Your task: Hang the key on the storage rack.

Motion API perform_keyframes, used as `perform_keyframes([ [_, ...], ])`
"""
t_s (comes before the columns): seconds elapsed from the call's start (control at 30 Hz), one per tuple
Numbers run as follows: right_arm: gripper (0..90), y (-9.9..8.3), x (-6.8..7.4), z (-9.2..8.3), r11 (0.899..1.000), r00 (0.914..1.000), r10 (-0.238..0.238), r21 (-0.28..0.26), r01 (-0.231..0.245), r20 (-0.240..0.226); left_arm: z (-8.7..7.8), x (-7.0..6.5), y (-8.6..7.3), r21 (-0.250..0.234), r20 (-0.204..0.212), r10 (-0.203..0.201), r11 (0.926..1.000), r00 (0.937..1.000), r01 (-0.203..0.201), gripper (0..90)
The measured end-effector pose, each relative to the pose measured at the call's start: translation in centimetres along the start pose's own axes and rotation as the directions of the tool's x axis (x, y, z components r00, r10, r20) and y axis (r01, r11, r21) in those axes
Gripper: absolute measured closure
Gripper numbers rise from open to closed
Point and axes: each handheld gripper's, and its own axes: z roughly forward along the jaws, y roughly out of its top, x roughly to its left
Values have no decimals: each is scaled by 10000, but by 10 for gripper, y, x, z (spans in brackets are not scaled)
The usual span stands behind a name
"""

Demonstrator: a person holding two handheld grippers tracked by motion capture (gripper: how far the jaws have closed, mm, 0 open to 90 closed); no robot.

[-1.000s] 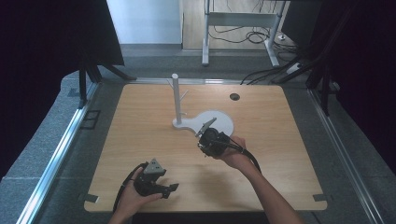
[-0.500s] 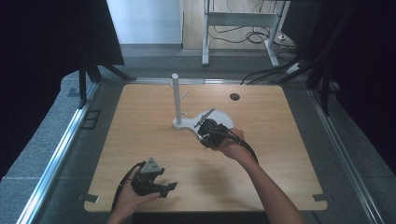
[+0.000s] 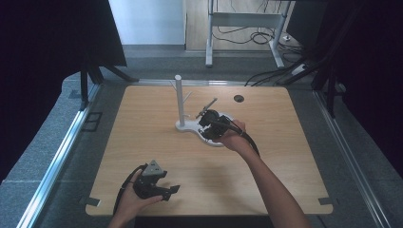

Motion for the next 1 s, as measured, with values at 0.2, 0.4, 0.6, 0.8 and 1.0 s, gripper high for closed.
perform_keyframes([
  [0.2,838,12,-5,2,10000,9999,86,16,-87,79,-3,1,0,-86,9,-52,9999,10000,52,249],
  [0.4,838,21,-13,2,9997,9996,232,39,-233,130,-4,3,-1,-146,0,-147,9998,9999,147,249],
  [0.6,838,31,-21,1,9996,9993,298,15,-299,224,-5,4,-1,-158,46,-141,9998,9999,142,249],
  [0.8,839,44,-30,6,9991,9988,413,62,-415,265,-5,5,-1,-190,128,-157,9997,9998,160,249],
  [1.0,838,57,-38,13,9986,9982,489,168,-494,336,-5,6,-2,-206,183,-182,9996,9997,186,249],
])
